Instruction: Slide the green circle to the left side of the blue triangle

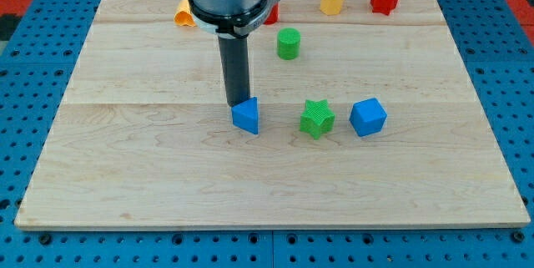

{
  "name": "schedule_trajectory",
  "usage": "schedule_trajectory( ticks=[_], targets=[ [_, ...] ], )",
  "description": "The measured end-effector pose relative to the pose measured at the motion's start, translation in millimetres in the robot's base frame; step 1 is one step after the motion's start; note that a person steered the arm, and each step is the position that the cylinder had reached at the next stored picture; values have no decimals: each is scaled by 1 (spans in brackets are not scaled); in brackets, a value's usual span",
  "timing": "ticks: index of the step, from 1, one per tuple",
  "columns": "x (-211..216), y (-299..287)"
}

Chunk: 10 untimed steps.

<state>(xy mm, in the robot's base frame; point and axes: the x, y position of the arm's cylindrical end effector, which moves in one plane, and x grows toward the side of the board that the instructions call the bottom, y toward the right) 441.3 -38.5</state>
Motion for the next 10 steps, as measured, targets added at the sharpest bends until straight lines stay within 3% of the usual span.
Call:
schedule_trajectory(
  ticks=[3,4,5,6,10],
  targets=[
    [-13,18],
    [-63,117],
    [-103,152],
    [-133,87],
    [-79,-75]
  ],
)
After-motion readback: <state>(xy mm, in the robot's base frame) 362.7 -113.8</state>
